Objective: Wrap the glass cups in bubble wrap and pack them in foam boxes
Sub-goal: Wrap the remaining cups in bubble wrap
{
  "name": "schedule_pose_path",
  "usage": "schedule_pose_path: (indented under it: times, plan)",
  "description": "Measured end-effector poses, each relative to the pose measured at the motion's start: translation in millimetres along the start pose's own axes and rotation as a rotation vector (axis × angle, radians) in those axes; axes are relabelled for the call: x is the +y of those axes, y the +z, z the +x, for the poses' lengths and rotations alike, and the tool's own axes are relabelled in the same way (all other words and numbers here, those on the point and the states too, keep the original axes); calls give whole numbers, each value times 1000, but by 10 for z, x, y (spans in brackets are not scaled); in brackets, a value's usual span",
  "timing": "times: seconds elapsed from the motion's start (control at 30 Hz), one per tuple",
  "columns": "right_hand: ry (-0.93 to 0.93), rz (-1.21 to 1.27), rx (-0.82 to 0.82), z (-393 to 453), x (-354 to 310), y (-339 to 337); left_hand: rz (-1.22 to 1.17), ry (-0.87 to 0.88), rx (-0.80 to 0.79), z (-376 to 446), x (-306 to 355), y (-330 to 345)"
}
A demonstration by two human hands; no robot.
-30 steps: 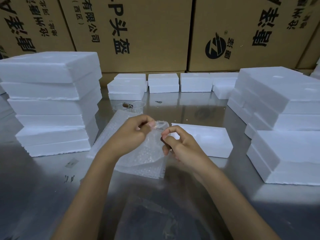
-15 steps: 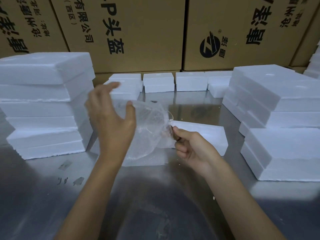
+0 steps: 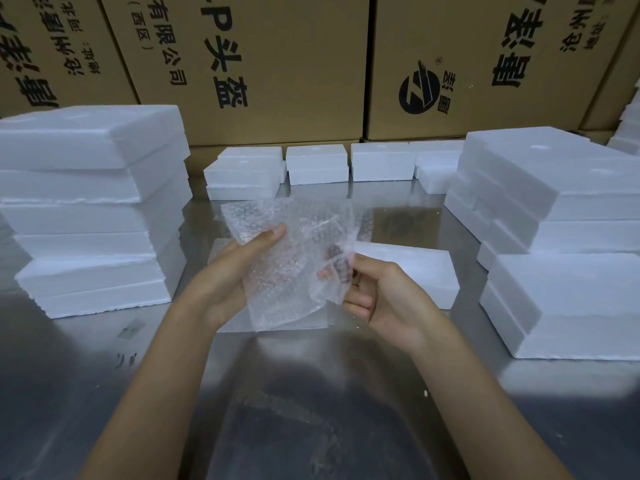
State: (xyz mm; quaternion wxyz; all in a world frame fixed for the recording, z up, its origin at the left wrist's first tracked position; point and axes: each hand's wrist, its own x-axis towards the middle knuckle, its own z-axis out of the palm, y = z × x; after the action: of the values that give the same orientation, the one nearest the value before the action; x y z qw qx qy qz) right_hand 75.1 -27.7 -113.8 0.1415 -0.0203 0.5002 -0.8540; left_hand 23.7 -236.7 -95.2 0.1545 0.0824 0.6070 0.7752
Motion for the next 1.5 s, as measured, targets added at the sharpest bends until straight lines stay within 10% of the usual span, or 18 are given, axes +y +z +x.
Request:
schedule_pose_path:
  times: [0.43,1.3,1.5]
  plan:
    - [-115,-590,112,28,107,107,-34,9,-63,8,-113,271]
    - [-141,-742,185,-9,97,135,-67,-45,86,48,-167,388]
    - [-317,-425,396,10,-40,77,-305,114,73,47,-62,288]
